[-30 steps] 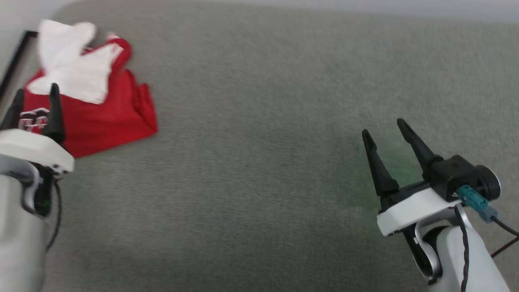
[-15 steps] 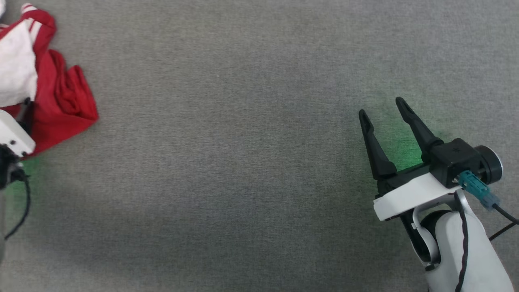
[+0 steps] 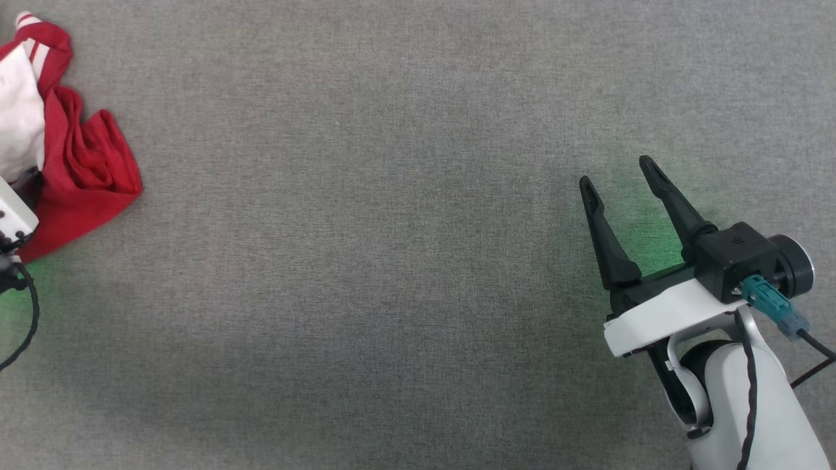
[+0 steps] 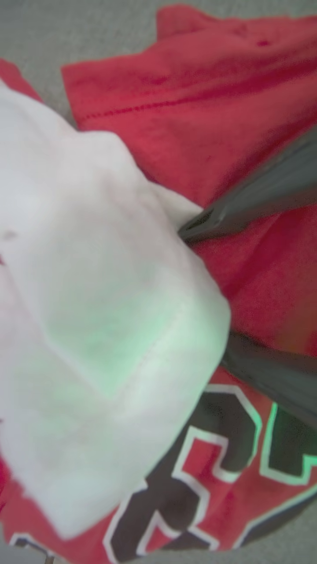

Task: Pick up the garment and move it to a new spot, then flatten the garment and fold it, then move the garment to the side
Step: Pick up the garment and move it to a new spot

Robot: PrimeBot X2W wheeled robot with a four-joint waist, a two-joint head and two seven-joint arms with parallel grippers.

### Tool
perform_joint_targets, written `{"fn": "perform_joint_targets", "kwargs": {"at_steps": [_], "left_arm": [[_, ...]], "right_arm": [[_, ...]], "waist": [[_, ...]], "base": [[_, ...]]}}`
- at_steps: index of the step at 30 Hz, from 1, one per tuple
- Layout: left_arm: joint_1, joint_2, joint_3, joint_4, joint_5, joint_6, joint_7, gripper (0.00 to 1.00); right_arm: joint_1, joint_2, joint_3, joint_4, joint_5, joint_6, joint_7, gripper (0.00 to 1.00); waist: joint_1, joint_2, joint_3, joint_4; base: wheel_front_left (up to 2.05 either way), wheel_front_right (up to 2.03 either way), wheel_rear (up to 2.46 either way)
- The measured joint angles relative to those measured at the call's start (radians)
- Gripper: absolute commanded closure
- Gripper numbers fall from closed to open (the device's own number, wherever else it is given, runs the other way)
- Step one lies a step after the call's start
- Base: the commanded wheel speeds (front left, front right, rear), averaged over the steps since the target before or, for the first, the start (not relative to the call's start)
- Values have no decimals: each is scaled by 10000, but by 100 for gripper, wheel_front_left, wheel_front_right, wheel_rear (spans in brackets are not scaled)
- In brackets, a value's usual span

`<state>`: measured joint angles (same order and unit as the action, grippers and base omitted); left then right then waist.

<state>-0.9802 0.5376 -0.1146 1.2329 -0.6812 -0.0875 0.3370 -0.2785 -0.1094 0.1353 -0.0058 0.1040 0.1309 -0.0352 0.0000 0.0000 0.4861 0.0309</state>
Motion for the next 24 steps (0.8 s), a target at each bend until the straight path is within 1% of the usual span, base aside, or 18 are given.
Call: {"fn": "perform_joint_targets", "kwargs": {"at_steps": [1,10,12,16,24], "left_arm": [[10,-21,10,27,-6,0,-65,100],[215,98,-431,324,221,-274,-886,100],[207,255,-566,280,290,-328,-1177,100],[-69,535,-863,-27,564,-370,-1730,100],[-379,805,-1603,-1030,725,-401,-2497,100]], "right_arm": [[20,4,-17,4,0,0,0,0],[205,54,-138,174,92,0,-46,0],[245,59,-173,263,115,0,-94,0],[459,90,-230,424,232,2,-190,0],[870,123,-470,681,445,0,-366,0]], "waist": [[0,1,-42,16],[0,-1,-743,260],[1,-1,-957,342],[0,-1,-1435,533],[1,-1,-2412,1009]], "base": [[0,0,0],[0,0,0],[0,0,0],[0,0,0],[0,0,0]]}}
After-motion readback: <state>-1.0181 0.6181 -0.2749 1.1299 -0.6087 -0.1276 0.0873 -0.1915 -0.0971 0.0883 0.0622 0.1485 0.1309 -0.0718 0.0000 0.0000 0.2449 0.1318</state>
